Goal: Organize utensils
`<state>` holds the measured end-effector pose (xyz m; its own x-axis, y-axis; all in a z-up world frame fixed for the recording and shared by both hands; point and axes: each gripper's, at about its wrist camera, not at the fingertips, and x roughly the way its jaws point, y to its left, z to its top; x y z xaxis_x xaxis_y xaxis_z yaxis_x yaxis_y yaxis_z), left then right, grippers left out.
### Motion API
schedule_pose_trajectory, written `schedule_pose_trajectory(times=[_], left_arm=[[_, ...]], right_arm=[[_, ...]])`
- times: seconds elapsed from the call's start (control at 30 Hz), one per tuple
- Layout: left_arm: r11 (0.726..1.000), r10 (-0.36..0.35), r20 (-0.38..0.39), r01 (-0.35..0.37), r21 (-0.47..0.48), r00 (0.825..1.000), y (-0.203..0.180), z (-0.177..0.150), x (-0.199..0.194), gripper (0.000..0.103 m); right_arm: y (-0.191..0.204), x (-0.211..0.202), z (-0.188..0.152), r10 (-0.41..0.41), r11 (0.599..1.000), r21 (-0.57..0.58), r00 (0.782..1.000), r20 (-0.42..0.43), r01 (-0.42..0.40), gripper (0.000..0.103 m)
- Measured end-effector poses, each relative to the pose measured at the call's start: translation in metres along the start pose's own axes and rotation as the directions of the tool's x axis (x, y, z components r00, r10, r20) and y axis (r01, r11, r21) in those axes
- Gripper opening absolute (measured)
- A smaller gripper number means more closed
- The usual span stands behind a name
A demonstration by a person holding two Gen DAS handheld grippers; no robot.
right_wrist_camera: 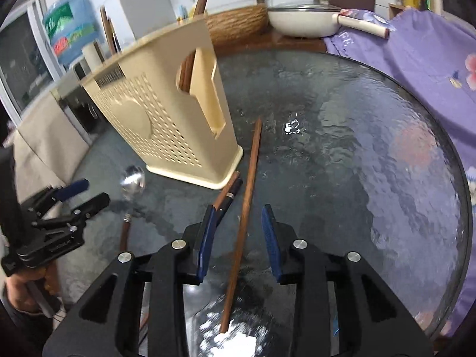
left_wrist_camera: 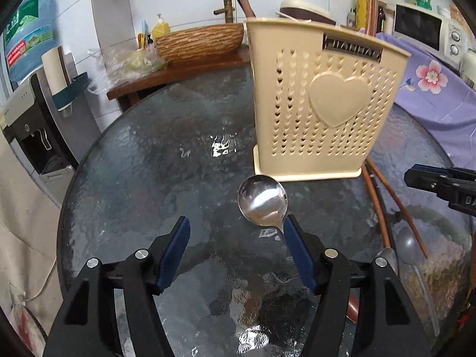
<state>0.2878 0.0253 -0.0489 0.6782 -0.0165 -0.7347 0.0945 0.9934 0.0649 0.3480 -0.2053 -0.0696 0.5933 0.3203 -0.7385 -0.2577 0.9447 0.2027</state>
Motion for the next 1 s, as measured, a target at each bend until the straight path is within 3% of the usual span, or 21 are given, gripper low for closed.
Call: schedule_pose_trajectory(times=[0.3, 0.6, 0.83, 0.93, 1.0], left_arm=[[1.0, -0.005, -0.024, 0.005, -0.006, 1.0, 0.002, -0.002, 0.01, 0.064], [1.0, -0.007, -0.027, 0.007, 0.004, 1.0, -0.003, -0.006, 0.009, 0.066], [1.0, -0.003, -0.027, 0.003, -0.008, 1.0, -0.001, -0.01, 0.006, 0.066], [1.0, -0.004, -0.03, 0.003, -0.015, 1.0, 0.002, -0.011, 0.006, 0.066], [1.0, -0.002, -0.032, 0.002, -0.014, 0.999, 0.002, -0.012, 0.007, 0.066]], right_arm=[[0.004, 0.031, -0.006, -0.03, 0.999, -0.048, 0.995, -0.096, 0.025, 0.033], [0.018, 0.043, -0.001, -0.163, 0.977, -0.152, 0.984, -0.067, 0.152, 0.032], [0.005, 0.062, 0.029, -0.192, 0.976, -0.108, 0.981, -0.031, 0.188, 0.032], [0.001, 0.064, 0.034, -0.211, 0.973, -0.099, 0.977, -0.02, 0.208, 0.024], [0.001, 0.062, 0.032, -0.22, 0.97, -0.112, 0.975, -0.019, 0.217, 0.012]])
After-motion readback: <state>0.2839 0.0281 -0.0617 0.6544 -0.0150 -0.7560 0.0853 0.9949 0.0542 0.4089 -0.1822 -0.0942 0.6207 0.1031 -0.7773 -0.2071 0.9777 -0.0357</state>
